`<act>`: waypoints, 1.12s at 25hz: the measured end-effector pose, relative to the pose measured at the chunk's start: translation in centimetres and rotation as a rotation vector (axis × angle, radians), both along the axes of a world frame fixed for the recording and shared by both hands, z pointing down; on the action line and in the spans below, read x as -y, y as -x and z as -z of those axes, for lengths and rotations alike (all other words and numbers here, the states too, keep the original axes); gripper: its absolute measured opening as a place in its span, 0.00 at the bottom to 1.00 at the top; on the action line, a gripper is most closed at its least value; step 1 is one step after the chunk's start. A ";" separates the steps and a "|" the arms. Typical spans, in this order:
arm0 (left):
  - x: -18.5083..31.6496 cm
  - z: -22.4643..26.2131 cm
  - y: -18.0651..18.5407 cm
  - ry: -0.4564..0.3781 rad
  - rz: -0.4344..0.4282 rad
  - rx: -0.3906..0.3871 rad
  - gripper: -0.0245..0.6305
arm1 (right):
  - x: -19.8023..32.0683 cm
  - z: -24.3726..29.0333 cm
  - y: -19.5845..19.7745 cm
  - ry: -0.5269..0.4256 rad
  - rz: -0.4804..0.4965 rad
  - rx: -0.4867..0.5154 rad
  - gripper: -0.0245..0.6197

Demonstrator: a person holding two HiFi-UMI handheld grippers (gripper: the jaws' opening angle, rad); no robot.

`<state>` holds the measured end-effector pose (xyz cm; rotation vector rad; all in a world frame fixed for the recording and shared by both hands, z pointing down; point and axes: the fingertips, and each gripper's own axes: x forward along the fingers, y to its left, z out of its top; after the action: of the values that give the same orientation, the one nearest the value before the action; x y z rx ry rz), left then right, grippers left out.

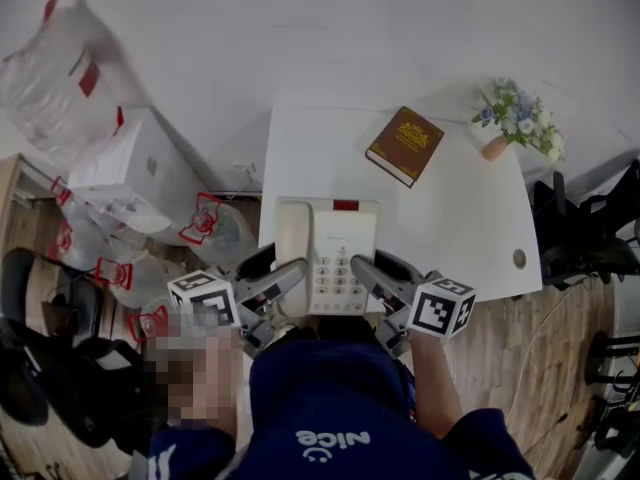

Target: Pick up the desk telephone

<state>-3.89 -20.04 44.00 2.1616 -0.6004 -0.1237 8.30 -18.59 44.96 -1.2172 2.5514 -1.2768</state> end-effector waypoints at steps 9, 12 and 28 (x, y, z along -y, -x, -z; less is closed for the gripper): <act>-0.4 5.2 0.6 -0.138 0.002 -0.022 0.61 | -0.5 5.2 0.6 -0.145 -0.022 0.003 0.38; -0.6 7.4 0.6 -0.196 0.002 -0.035 0.61 | -0.7 7.4 0.6 -0.206 -0.025 -0.005 0.38; -1.3 16.7 0.1 -0.432 0.005 -0.064 0.61 | -1.4 16.8 -0.2 -0.449 -0.062 -0.003 0.38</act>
<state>-3.98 -18.71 27.26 2.5595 -0.5821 -0.3520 8.49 -17.20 28.21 -1.1810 2.5770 -0.6347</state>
